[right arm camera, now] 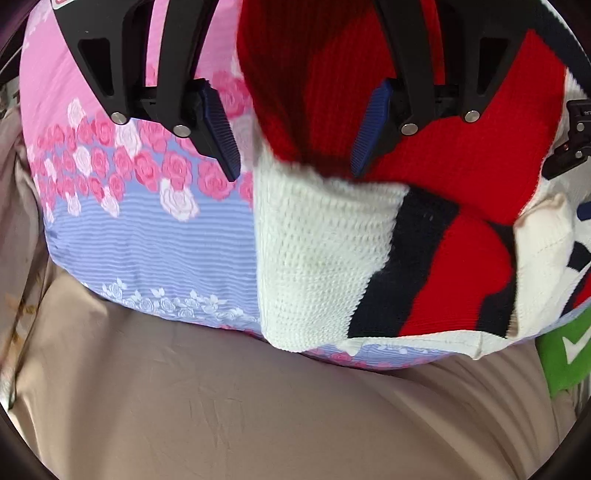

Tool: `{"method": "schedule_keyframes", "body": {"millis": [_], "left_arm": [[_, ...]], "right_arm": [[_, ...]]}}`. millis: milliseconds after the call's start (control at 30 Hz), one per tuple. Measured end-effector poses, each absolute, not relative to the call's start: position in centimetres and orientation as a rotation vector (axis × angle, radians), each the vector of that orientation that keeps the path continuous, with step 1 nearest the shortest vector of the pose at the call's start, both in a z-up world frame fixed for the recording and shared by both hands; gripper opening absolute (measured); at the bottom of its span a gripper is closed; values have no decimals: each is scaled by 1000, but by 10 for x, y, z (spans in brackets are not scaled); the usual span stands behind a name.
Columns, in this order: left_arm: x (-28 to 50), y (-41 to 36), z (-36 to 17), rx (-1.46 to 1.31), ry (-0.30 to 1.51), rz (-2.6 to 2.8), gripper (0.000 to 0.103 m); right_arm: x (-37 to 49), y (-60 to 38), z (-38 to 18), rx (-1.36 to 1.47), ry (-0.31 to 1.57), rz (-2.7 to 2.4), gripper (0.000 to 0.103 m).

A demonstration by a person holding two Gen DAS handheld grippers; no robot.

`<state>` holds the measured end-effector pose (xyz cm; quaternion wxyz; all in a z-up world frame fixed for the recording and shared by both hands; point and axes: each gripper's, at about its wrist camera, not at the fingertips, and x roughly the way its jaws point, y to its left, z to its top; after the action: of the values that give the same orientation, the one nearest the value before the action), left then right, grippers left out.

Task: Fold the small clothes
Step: 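Fold the gripped sleeve across the sweater body with the right tool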

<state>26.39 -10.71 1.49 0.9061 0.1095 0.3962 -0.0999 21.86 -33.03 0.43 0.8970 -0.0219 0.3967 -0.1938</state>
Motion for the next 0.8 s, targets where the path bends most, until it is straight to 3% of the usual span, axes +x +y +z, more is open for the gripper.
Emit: {"method": "schedule_keyframes", "body": {"millis": [200, 300, 467, 667, 733, 767, 800], "left_arm": [[308, -19, 67, -93, 677, 94, 98], [303, 3, 71, -129, 688, 76, 98], [284, -26, 52, -100, 802, -161, 98], [316, -56, 15, -91, 907, -137, 98], [317, -59, 19, -107, 887, -129, 92], [318, -61, 21, -123, 885, -132, 79], [319, -62, 23, -130, 880, -135, 56]], "right_arm": [[181, -424, 1, 388, 762, -556, 59], [165, -427, -6, 403, 784, -533, 59], [146, -416, 7, 399, 750, -492, 61], [152, -408, 26, 438, 701, -406, 63], [164, -405, 27, 433, 716, -388, 63], [172, -407, 23, 440, 737, -385, 63], [182, -410, 18, 459, 764, -375, 63]]}}
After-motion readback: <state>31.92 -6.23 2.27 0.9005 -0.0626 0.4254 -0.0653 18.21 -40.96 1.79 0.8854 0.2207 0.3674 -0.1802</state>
